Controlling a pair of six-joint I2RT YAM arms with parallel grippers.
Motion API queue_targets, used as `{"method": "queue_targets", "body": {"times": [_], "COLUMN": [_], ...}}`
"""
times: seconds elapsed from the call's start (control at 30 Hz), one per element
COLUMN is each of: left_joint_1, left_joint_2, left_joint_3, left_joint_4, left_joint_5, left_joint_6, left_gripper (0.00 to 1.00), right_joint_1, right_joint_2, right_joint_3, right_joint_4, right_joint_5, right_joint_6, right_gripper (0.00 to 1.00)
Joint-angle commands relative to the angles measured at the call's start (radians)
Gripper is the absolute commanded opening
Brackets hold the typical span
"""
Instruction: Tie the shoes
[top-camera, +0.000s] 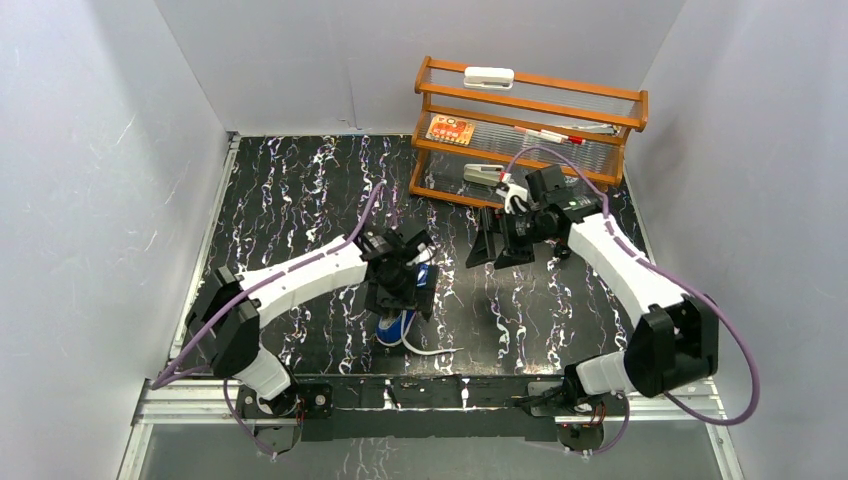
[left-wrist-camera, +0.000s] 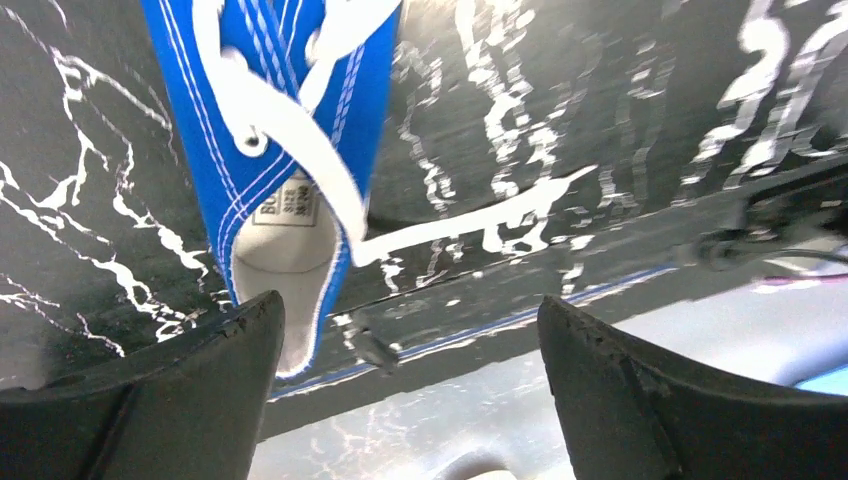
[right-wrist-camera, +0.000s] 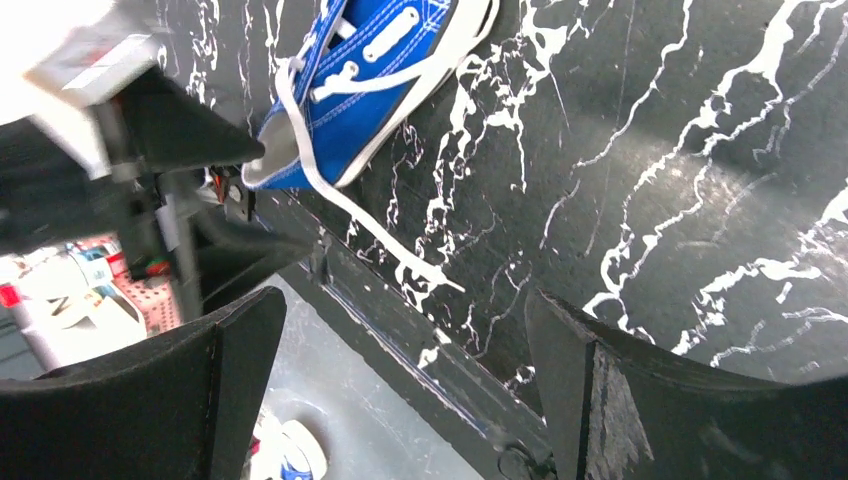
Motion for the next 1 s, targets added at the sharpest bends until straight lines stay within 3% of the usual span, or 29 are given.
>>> {"method": "queue_targets", "body": {"times": [0.0,0.17,0.23,0.33,0.47,0.6,0.77,0.9,0.97], "left_joint_1": [0.071,0.258,0.316,0.387,0.457,0.47,0.469,0.469,0.468], "left_joint_2": [-0.048,-0.04,-0.032,-0.037,-0.074,-0.075,-0.116,-0.138,-0.142], "left_joint_3": [0.164,0.215,0.202,0.127,-0.012,-0.114,-0.249,-0.288,-0.308], "left_joint_4": [-0.084,-0.074,-0.047,0.025,0.14,0.222,0.325,0.344,0.361], "left_joint_5": [-0.005,0.072,0.119,0.208,0.345,0.441,0.506,0.565,0.59], "left_joint_6": [0.038,0.096,0.109,0.104,0.065,0.012,-0.066,-0.082,-0.105], "left_gripper": [0.97,0.98,0.98,0.98,0.98,0.95,0.82,0.82,0.81], "right_joint_1": [0.027,0.047,0.053,0.079,0.121,0.158,0.174,0.196,0.209], "right_joint_2": [0.085,0.262,0.324,0.388,0.468,0.513,0.527,0.589,0.608], "right_joint_3": [0.015,0.075,0.067,0.05,0.058,0.025,-0.074,-0.046,-0.041], "right_joint_4": [0.158,0.23,0.269,0.333,0.401,0.461,0.639,0.683,0.718], "right_joint_5": [-0.007,-0.057,-0.052,-0.002,0.018,0.013,0.0,-0.008,0.0], "right_joint_6": [0.11,0.199,0.34,0.509,0.62,0.687,0.793,0.82,0.84], "right_gripper": [0.99,0.96,0.91,0.9,0.78,0.65,0.49,0.46,0.38]}}
